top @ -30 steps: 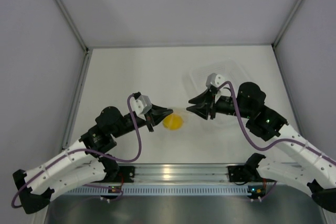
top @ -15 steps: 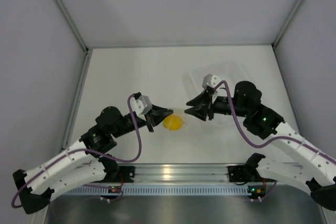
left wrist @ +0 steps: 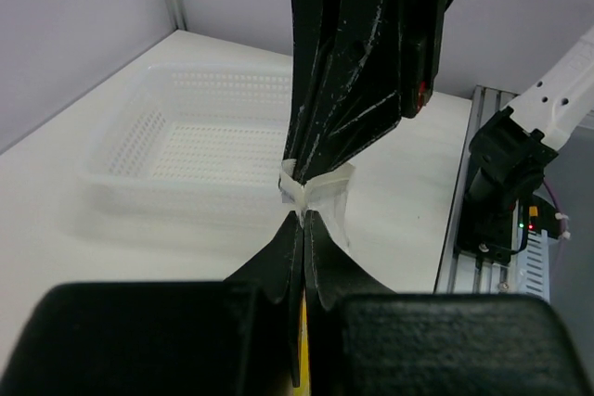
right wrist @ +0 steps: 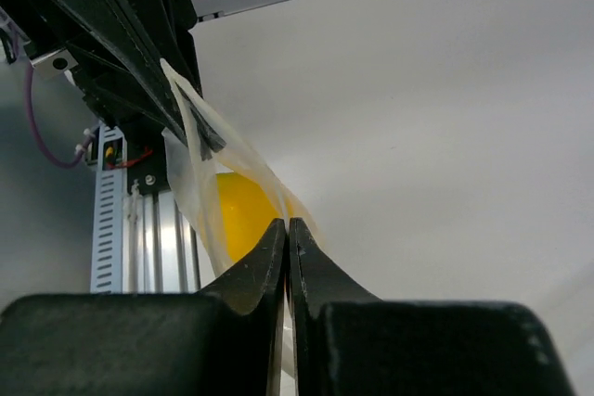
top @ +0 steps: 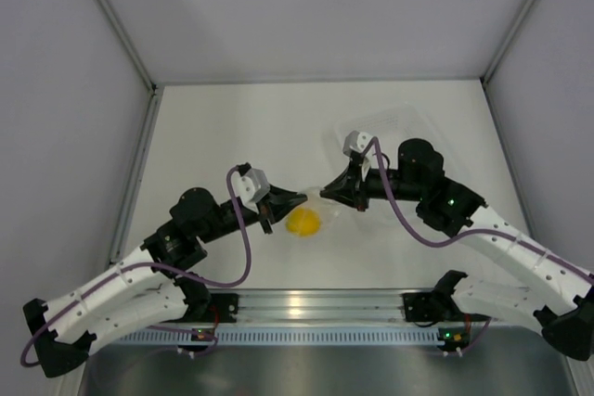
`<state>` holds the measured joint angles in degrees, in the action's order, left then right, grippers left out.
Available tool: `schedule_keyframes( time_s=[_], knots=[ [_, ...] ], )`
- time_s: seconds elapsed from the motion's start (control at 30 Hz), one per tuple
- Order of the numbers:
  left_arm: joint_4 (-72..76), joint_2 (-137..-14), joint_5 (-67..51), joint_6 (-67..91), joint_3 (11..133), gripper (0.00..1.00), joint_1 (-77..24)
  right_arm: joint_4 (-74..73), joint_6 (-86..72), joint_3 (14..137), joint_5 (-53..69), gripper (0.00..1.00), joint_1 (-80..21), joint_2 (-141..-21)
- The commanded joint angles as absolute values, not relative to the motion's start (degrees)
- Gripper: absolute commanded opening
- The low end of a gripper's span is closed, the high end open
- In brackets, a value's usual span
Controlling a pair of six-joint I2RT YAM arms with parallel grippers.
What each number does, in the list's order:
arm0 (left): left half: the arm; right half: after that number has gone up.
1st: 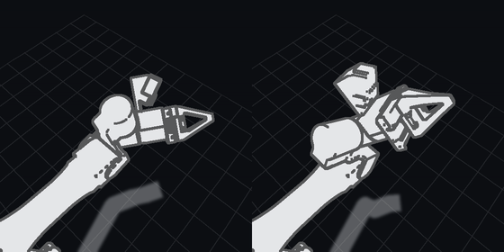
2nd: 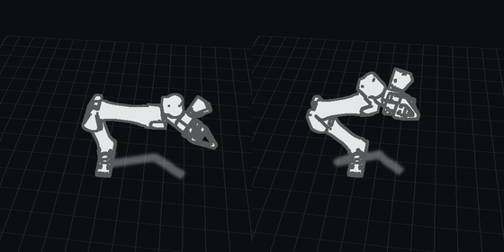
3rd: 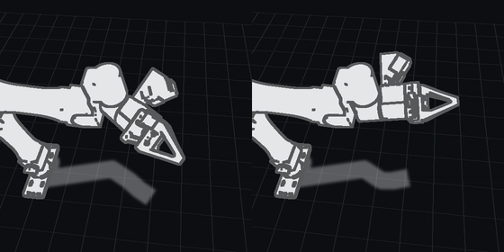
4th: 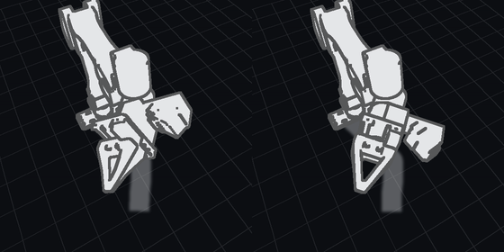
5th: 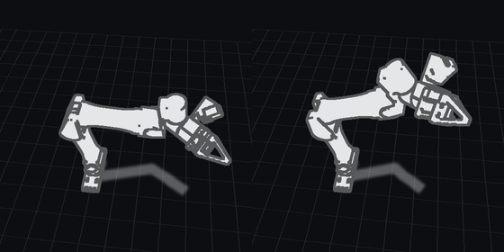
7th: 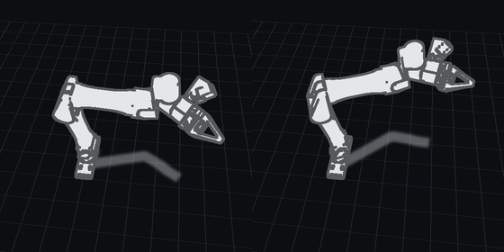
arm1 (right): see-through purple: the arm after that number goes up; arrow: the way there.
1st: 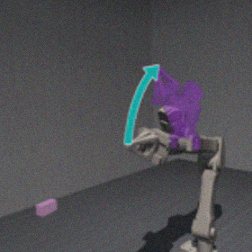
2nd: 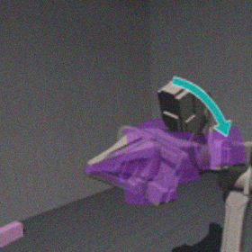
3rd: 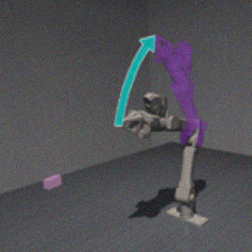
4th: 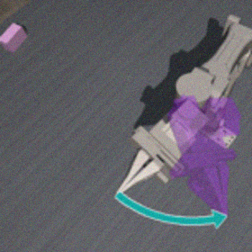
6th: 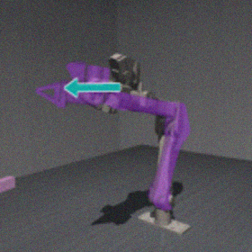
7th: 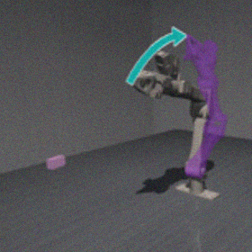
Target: Open the zip-top bag and remove the fake food
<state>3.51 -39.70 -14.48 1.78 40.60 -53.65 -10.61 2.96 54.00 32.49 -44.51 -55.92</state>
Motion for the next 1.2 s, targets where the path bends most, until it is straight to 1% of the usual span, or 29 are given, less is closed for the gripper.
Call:
schedule_keyframes(
  time_s=[0.0,0.03,0.1,0.13,0.2,0.27,0.3,0.33,0.4,0.43,0.5,0.53,0.73,0.9,1.0,1.17],
  knots=[
    [8.3,-40.8,-10.3,2.3,41.9,0.00,-53.4,-5.4,2.5,54.9,35.2,0.00,-45.4,-57.6],
    [8.3,-42.1,-8.5,2.6,42.1,0.00,-53.4,-4.8,1.5,55.1,34.9,0.00,-45.4,-58.4],
    [8.3,-43.8,2.9,4.7,42.4,0.00,-53.2,-3.5,0.4,55.1,34.1,0.00,-45.4,-59.4],
    [7.7,-44.6,7.8,5.6,43.1,0.00,-52.9,-1.3,-3.0,55.0,32.5,0.00,-45.6,-60.3],
    [6.6,-47.6,15.3,7.0,43.7,0.00,-52.2,1.1,-4.8,54.3,30.5,0.00,-46.8,-61.3],
    [5.5,-49.8,15.8,8.1,44.5,0.00,-50.1,3.9,-8.3,54.1,23.1,0.00,-48.4,-63.6],
    [5.5,-50.5,16.3,8.6,44.6,0.02,-49.3,5.4,-10.3,53.3,19.7,0.00,-50.3,-64.5],
    [5.5,-51.1,16.2,9.0,44.7,0.08,-47.7,7.4,-15.8,52.4,12.7,0.00,-51.1,-66.0],
    [5.5,-52.5,15.6,10.5,45.4,0.23,-46.0,12.6,-22.2,50.1,6.4,0.00,-52.0,-68.0],
    [4.4,-53.0,15.2,11.2,46.0,0.34,-44.4,13.4,-27.7,49.8,1.3,0.00,-52.0,-70.5],
    [2.9,-54.0,15.0,13.1,47.7,0.50,-43.5,14.7,-31.9,49.3,-3.2,0.00,-52.1,-72.8],
    [2.4,-54.3,14.9,13.7,48.0,0.60,-43.4,15.0,-34.8,49.2,-6.3,0.00,-52.3,-74.9],
    [-2.3,-54.2,18.7,19.5,46.4,0.63,-43.4,16.3,-41.2,50.1,-17.2,0.00,-52.6,-79.7],
    [-3.3,-54.8,16.0,27.0,43.8,0.63,-43.4,15.5,-42.6,51.3,-21.5,0.00,-52.6,-81.8],
    [-1.9,-58.4,15.2,30.2,43.0,0.63,-43.4,15.6,-43.6,51.2,-23.3,0.00,-53.2,-82.9],
    [7.1,-61.8,10.3,34.8,41.0,0.65,-43.4,15.6,-44.4,51.0,-24.9,0.00,-54.2,-84.2]
  ],
)
